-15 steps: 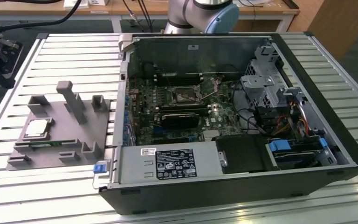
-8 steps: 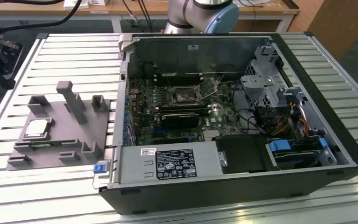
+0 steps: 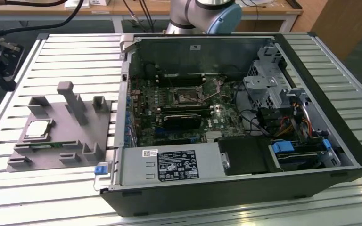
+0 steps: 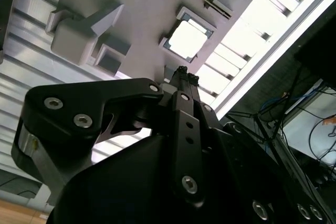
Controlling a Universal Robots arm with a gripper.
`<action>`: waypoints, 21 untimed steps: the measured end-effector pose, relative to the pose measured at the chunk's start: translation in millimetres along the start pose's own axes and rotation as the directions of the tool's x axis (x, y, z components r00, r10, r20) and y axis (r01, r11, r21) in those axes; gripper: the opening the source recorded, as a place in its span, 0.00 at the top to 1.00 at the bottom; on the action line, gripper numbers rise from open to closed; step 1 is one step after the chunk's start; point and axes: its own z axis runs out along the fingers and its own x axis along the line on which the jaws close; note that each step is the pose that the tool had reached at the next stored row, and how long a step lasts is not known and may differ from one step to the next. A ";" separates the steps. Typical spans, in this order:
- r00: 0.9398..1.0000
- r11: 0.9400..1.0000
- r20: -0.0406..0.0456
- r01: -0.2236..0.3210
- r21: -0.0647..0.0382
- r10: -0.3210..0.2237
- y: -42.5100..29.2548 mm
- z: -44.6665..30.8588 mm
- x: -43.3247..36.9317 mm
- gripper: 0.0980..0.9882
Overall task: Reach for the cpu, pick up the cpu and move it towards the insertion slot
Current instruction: 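Pick up the cpu and move it towards the insertion slot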
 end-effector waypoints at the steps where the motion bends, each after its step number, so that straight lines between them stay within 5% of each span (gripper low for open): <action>1: 1.000 1.000 0.000 0.000 0.000 0.000 0.0 0.6 0.0 0.99; 5: 1.000 1.000 0.000 0.000 0.000 0.000 -0.2 4.1 0.0 0.98; 17: 1.000 1.000 0.000 0.000 0.000 0.000 -0.7 13.2 0.0 0.45; 21: 1.000 1.000 0.000 0.000 0.000 0.000 -0.9 15.6 0.0 0.45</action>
